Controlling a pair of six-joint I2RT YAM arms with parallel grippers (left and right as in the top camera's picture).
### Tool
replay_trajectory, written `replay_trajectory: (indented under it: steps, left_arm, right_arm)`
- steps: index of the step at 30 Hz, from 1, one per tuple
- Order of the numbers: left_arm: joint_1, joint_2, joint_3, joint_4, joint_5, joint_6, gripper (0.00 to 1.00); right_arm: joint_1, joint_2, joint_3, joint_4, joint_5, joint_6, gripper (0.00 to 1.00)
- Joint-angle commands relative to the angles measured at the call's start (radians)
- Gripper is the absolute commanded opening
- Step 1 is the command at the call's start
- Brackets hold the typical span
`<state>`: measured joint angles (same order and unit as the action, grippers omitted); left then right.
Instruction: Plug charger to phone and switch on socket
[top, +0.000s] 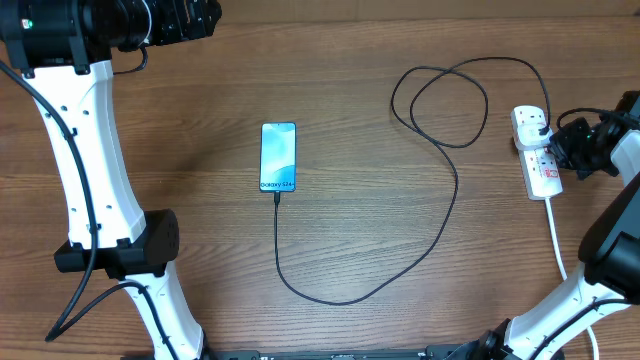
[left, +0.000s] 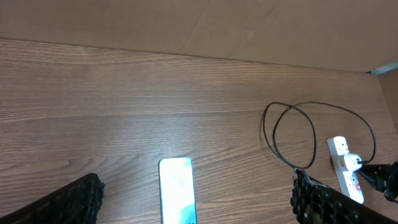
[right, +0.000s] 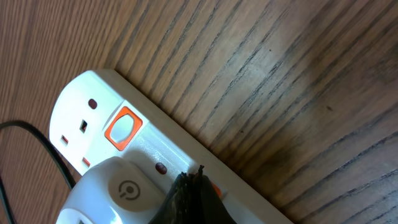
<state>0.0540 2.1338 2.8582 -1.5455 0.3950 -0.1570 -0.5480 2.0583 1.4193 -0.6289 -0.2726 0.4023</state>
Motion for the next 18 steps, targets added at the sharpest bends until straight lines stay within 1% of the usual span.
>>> replay_trajectory:
  steps: [1, 6, 18]
  left_arm:
    - [-0.003, -0.008, 0.000, 0.001, -0.007, 0.000, 1.00]
    - [-0.004, -0.008, 0.000, 0.001, -0.007, 0.000, 1.00]
    - [-0.003, -0.008, 0.000, 0.001, -0.007, 0.000, 1.00]
  right_arm:
    - [0.003, 0.022, 0.022, -0.003, -0.022, -0.012, 0.04]
    - [0.005, 0.022, 0.021, -0.004, -0.046, -0.041, 0.04]
    - [0.013, 0.043, -0.002, -0.011, -0.044, -0.041, 0.04]
